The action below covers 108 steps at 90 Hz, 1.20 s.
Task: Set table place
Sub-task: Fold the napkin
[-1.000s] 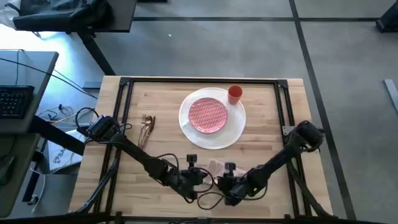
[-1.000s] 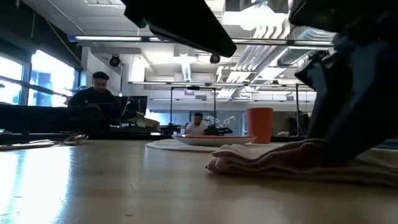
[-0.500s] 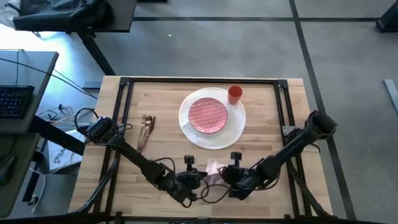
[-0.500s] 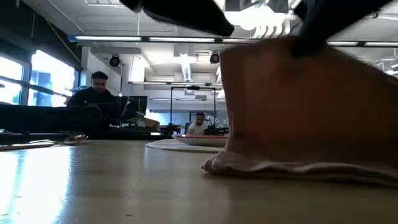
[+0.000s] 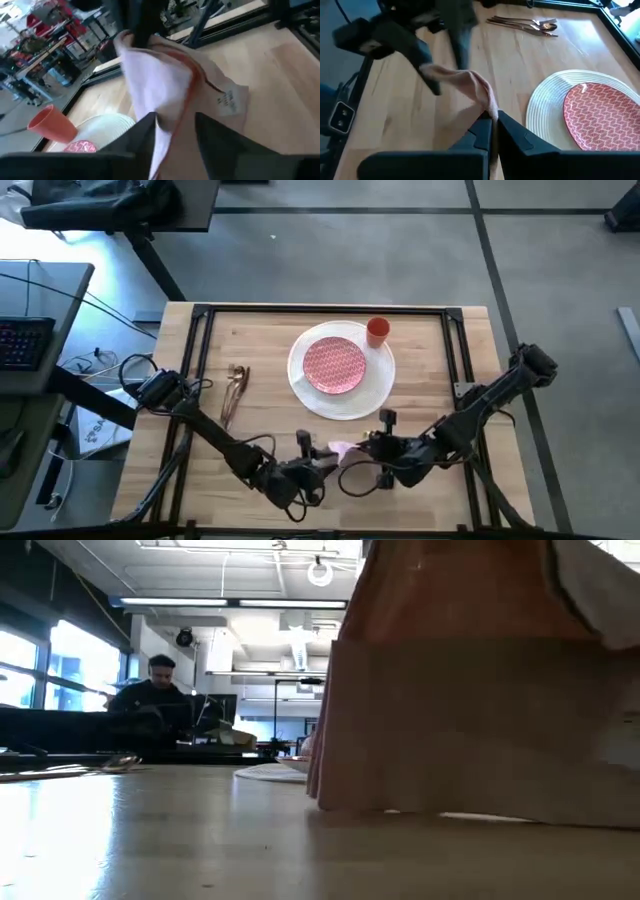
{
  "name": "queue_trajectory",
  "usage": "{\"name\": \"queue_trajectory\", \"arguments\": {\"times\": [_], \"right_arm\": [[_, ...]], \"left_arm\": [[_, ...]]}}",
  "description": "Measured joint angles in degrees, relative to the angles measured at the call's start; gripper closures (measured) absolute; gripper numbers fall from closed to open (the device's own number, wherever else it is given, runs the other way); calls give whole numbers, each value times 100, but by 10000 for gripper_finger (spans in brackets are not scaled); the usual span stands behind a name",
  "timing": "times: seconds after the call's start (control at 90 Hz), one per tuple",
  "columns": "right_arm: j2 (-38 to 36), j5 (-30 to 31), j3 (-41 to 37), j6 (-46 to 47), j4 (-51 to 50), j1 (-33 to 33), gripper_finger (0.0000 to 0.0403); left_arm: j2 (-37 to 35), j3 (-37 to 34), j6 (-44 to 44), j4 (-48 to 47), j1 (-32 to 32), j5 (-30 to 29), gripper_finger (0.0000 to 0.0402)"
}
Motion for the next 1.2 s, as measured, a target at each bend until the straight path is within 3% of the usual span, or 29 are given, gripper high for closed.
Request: {"name": "queue_trajectory", "arguments": {"times": [0.133,0.256,0.344,0.489,0.6,0.733,0.933,1.078,1.2], "right_arm": [[0,-66,-2,89,24,14,403],[0,-126,-4,100,67,61,403],[1,-135,-4,100,87,101,403],[2,-134,-7,17,91,160,403],[-2,-107,-7,-214,86,161,403],[-22,473,176,-587,-183,141,392],[-43,1257,919,-760,-727,171,329],[-16,1060,865,-715,-691,243,283],[3,690,231,-432,-168,323,262]], "left_arm": [[0,0,-117,-3,109,-339,233],[0,0,-127,36,222,62,243],[0,0,-75,110,257,220,278],[-4,0,349,267,244,95,379],[-131,2,916,543,174,-499,394],[-544,249,1876,552,100,-1191,400],[-1094,658,2807,488,6,-1203,401],[-1165,669,2263,-60,-94,-957,401],[-1032,600,498,-1188,-41,-63,401]]}}
